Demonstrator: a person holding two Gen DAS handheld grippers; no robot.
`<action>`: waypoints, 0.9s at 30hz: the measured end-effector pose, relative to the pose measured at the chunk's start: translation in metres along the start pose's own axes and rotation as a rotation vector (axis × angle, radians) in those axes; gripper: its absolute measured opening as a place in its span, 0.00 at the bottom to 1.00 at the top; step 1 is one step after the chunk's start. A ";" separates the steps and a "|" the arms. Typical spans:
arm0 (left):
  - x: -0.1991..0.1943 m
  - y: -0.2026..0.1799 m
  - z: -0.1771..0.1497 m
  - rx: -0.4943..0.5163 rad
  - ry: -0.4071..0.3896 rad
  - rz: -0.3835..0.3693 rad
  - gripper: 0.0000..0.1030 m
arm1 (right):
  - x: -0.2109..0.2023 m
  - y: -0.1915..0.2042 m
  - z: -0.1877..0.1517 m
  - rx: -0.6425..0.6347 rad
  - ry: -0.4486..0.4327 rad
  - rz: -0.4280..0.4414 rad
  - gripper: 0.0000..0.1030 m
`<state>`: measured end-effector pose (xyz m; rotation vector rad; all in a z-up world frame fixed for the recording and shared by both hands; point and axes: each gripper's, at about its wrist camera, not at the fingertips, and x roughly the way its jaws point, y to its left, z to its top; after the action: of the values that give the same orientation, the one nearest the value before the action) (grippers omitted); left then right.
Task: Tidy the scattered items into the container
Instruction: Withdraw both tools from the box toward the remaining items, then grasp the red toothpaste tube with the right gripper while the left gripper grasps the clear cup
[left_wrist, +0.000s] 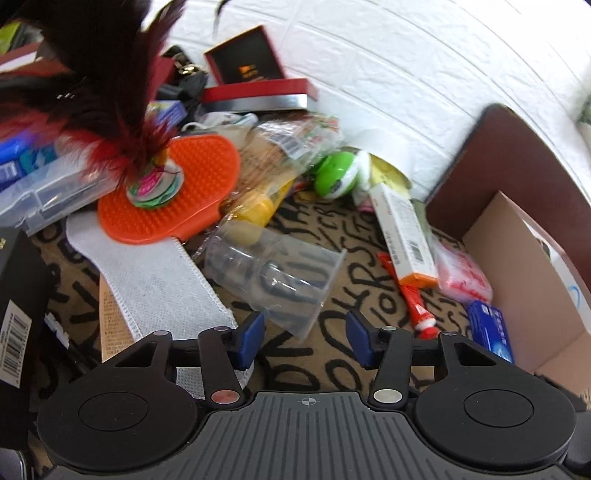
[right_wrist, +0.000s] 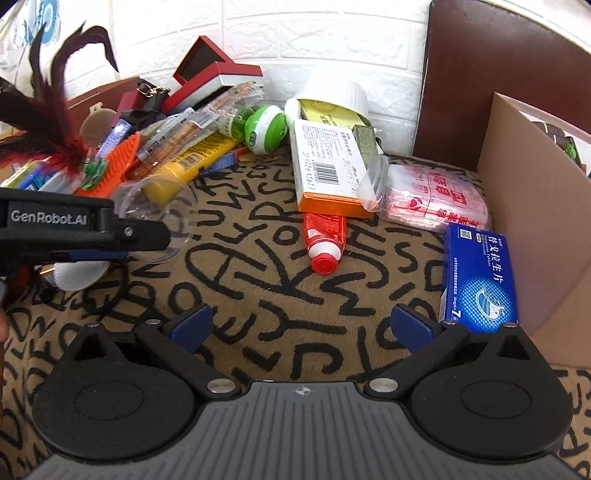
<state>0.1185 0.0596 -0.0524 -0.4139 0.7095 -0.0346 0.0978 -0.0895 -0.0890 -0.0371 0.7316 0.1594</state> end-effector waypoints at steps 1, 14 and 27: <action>-0.001 0.000 0.001 -0.006 -0.014 0.007 0.66 | 0.002 -0.001 0.000 0.004 0.000 -0.002 0.98; 0.016 0.009 0.005 -0.069 0.040 0.024 0.23 | 0.025 -0.008 0.018 0.042 -0.025 -0.008 0.86; 0.010 -0.001 0.002 -0.017 0.057 -0.006 0.03 | 0.031 -0.017 0.025 0.084 -0.008 0.020 0.29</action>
<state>0.1275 0.0575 -0.0570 -0.4327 0.7650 -0.0461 0.1400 -0.1000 -0.0917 0.0511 0.7305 0.1481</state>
